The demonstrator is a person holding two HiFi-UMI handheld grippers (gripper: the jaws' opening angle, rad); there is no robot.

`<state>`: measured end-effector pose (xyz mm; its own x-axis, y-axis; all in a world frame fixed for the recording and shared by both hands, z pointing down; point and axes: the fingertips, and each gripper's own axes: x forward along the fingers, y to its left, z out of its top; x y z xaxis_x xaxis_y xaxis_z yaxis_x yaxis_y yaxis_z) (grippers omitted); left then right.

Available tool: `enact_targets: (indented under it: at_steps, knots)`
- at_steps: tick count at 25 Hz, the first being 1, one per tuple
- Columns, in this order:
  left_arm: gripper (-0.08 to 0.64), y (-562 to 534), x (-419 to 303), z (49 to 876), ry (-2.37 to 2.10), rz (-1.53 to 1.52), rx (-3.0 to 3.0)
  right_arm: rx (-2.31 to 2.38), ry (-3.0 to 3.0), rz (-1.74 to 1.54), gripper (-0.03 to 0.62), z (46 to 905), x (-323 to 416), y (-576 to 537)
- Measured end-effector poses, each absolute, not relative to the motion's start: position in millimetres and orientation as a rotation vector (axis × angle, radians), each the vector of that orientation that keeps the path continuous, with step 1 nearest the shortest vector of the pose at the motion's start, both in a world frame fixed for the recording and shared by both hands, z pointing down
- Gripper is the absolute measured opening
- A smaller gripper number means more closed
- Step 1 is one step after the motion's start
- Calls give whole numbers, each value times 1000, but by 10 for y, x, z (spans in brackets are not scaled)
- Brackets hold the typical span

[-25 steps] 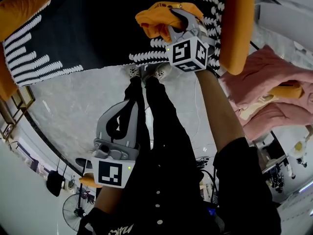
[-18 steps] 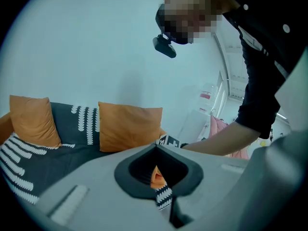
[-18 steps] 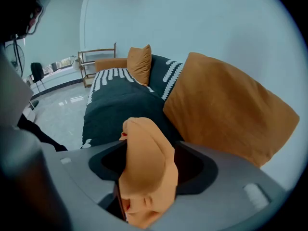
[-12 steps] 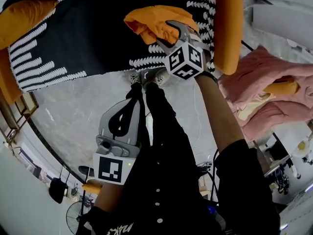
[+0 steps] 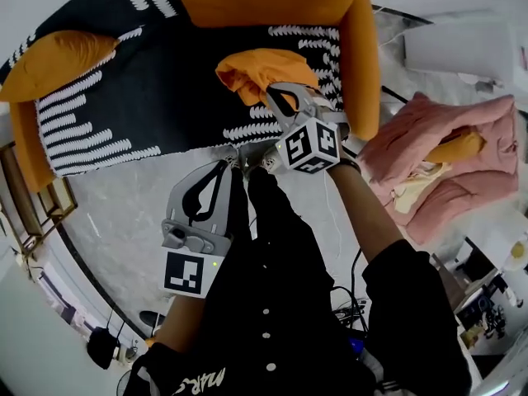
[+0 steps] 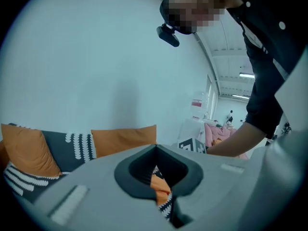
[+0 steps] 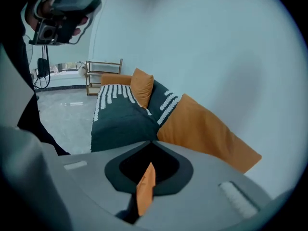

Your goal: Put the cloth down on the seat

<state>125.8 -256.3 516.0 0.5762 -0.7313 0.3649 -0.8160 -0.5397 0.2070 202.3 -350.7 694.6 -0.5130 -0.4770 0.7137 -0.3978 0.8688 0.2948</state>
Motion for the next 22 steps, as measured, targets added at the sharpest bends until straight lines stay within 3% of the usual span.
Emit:
enact_targets:
  at_steps: [15,22]
  knots:
    - [1,-2656,1136,4252,-1294,233,2621,638,-2212,-270,27,5408,2111,-3032]
    - [1,-2678,1127,3997,-1306,248,2657,855,-2358,-104,28,4705,2291,-2960]
